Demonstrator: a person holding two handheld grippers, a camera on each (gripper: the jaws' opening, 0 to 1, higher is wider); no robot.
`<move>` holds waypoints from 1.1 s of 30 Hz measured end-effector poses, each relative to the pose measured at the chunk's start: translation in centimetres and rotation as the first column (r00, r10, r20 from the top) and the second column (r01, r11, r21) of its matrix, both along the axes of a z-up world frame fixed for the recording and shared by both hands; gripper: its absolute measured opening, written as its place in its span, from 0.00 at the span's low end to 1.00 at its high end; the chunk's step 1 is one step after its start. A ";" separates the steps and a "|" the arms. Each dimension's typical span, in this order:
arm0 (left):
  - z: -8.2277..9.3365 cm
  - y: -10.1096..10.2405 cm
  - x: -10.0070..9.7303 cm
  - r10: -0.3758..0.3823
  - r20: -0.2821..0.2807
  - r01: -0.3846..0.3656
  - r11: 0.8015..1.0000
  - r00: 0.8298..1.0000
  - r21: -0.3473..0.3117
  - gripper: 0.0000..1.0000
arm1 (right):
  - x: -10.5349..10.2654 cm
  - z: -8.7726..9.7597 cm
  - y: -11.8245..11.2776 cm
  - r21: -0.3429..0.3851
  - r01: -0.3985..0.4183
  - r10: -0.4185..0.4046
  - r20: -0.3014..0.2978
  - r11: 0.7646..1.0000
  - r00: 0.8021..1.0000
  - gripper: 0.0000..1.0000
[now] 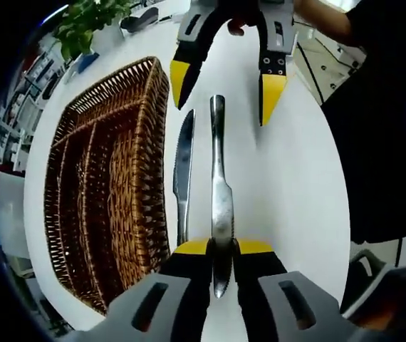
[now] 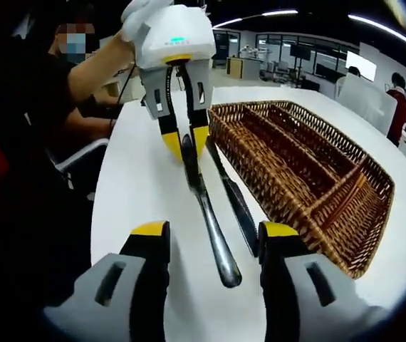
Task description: Arrange the knives, forks, and spoons in their matching storage slots by inserting each utensil handle-first until every utensil is classified and aligned in the correct compartment
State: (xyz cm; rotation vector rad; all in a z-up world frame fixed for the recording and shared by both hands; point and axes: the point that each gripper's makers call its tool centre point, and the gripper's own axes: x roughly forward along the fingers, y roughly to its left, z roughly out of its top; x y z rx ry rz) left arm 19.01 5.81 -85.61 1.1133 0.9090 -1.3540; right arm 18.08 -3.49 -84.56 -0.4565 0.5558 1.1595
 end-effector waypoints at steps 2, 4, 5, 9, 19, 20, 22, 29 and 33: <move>0.1 -0.1 0.0 -0.001 0.004 0.001 1.000 1.000 -0.002 0.11 | 0.0 -0.2 0.4 0.017 -0.019 0.019 -0.004 1.000 1.000 0.39; 0.2 -0.1 -0.1 -0.001 0.005 0.001 1.000 1.000 -0.001 0.11 | 0.1 -0.6 0.8 0.014 -0.039 0.039 0.005 0.999 0.999 0.37; 0.2 -0.1 -0.1 -0.001 0.007 0.001 1.000 1.000 0.000 0.11 | 0.1 -0.7 1.1 0.015 -0.060 0.059 0.019 0.998 0.998 0.35; 0.3 -0.1 -0.1 -0.001 0.012 0.001 1.000 1.000 0.005 0.11 | 0.1 -1.2 1.9 0.018 -0.107 0.106 0.034 0.994 0.994 0.29; 0.5 -0.2 -0.3 -0.005 0.014 0.004 1.000 1.000 0.012 0.11 | 0.1 -2.3 2.7 0.001 -0.163 0.163 0.043 0.987 0.986 0.19; 0.5 -0.2 -0.3 -0.005 0.013 0.005 1.000 1.000 0.014 0.11 | 0.1 -2.5 2.8 -0.005 -0.169 0.169 0.045 0.986 0.985 0.17; 0.5 -0.2 -0.4 -0.006 0.012 0.006 1.000 1.000 0.016 0.11 | 0.1 -3.0 2.8 -0.029 -0.187 0.188 0.050 0.982 0.981 0.15; 0.5 -0.2 -0.6 -0.005 0.004 0.005 1.000 1.000 0.025 0.11 | -0.2 -2.7 3.0 -0.046 -0.244 0.248 0.129 0.969 0.960 0.08; 0.5 -0.3 -0.7 -0.003 0.000 0.003 1.000 1.000 0.020 0.11 | -0.2 -2.6 2.9 -0.053 -0.255 0.260 0.147 0.966 0.954 0.07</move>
